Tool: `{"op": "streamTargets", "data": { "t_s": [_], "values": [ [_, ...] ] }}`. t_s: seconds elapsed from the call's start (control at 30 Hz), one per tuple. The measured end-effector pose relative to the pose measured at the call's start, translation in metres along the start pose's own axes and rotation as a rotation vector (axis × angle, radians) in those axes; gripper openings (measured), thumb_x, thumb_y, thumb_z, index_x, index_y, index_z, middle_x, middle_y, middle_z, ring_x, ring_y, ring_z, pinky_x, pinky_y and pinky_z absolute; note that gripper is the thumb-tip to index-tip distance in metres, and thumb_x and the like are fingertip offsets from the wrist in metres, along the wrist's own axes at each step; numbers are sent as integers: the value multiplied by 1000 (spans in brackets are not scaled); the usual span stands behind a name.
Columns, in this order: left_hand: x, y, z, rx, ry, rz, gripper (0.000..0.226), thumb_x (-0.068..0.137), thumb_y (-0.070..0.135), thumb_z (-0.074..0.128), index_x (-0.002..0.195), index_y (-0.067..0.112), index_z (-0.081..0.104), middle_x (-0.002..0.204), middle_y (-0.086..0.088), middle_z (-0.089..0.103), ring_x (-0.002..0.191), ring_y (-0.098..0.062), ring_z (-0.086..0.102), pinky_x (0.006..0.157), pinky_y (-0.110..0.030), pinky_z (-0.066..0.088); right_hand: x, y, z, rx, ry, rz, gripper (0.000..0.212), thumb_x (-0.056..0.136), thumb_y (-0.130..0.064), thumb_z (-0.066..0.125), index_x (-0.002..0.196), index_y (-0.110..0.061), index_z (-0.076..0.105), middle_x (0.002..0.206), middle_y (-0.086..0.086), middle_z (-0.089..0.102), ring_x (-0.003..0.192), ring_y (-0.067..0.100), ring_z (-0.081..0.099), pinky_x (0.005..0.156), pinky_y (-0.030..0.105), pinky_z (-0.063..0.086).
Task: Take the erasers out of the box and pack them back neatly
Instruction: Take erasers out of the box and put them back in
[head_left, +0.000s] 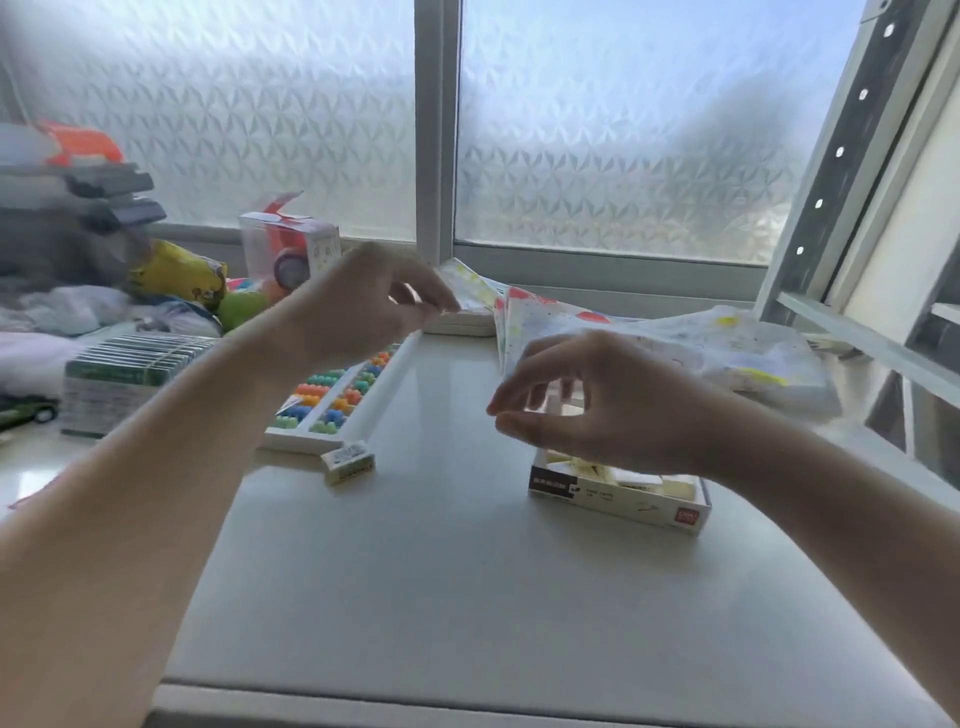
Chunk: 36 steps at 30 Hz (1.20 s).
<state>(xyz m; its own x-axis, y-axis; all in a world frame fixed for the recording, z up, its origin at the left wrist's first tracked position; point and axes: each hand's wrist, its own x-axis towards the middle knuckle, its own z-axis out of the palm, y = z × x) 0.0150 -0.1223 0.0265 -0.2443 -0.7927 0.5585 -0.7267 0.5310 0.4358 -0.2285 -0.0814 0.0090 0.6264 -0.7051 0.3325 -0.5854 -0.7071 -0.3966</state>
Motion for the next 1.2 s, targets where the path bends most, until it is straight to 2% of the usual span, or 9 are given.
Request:
{"op": "streamTargets", "data": {
  "t_s": [0.1, 0.2, 0.27, 0.37, 0.53, 0.7, 0.93, 1.1, 1.2],
  "values": [
    [1, -9, -1, 94, -1, -29, 18, 91, 12, 69, 95, 24, 81, 87, 8, 76, 77, -3, 66, 79, -16, 52, 22, -24, 28, -82, -127, -41, 26, 92, -42, 71, 114, -28, 76, 108, -15, 70, 96, 1, 63, 82, 14, 46],
    [0, -12, 2, 152, 1, -35, 17, 92, 17, 66, 95, 24, 81, 92, 12, 73, 79, 0, 64, 79, -3, 43, 45, -40, 54, -146, -174, -62, 33, 94, -43, 69, 124, -27, 72, 120, -15, 66, 101, 2, 58, 85, 16, 42],
    [1, -15, 4, 121, -16, -61, 17, 92, 17, 66, 97, 23, 81, 92, 11, 71, 81, -4, 64, 82, -12, 48, 56, -47, 66, -189, -171, -65, 35, 94, -43, 70, 125, -26, 70, 124, -13, 67, 102, 1, 52, 87, 16, 39],
    [3, -17, 5, 98, -33, -76, 17, 91, 17, 65, 98, 23, 81, 84, 16, 64, 79, -6, 62, 84, -26, 52, 64, -53, 75, -155, -166, -10, 37, 88, -48, 75, 118, -26, 73, 116, -12, 70, 100, 3, 53, 90, 24, 47],
    [4, -18, 7, 87, -24, -48, 18, 91, 17, 65, 96, 23, 80, 77, 21, 60, 73, 5, 58, 74, -16, 43, 63, -60, 85, -88, -88, 87, 45, 77, -60, 80, 106, -28, 68, 100, -12, 70, 98, 11, 61, 84, 35, 54],
    [3, -17, 7, 70, -20, -57, 15, 91, 17, 67, 96, 23, 81, 82, 17, 65, 77, -2, 62, 78, -19, 46, 61, -64, 85, -37, -43, 83, 37, 82, -47, 80, 108, -23, 68, 99, -9, 67, 92, 12, 58, 80, 32, 52],
    [-1, -7, 12, 23, -33, -21, 19, 90, 15, 65, 94, 25, 80, 92, 11, 73, 82, -9, 67, 83, -33, 56, 20, -8, 0, 74, -24, 143, 31, 77, -38, 88, 104, -28, 75, 93, -9, 75, 82, 3, 69, 70, 15, 54],
    [-8, 9, 33, -6, -91, 33, 23, 91, 14, 65, 95, 32, 77, 87, 14, 68, 79, -4, 65, 77, -29, 55, -21, 50, -42, 178, 11, 260, 40, 76, -13, 89, 111, -27, 75, 102, -10, 78, 95, 10, 73, 87, 27, 61],
    [-14, 31, 48, -78, -116, 111, 21, 88, 13, 69, 97, 31, 74, 89, 14, 70, 83, -3, 67, 72, -20, 55, -32, 72, -46, 537, 54, 320, 42, 78, 1, 85, 114, -15, 73, 107, 3, 78, 103, 24, 74, 92, 37, 62]
  ]
}}
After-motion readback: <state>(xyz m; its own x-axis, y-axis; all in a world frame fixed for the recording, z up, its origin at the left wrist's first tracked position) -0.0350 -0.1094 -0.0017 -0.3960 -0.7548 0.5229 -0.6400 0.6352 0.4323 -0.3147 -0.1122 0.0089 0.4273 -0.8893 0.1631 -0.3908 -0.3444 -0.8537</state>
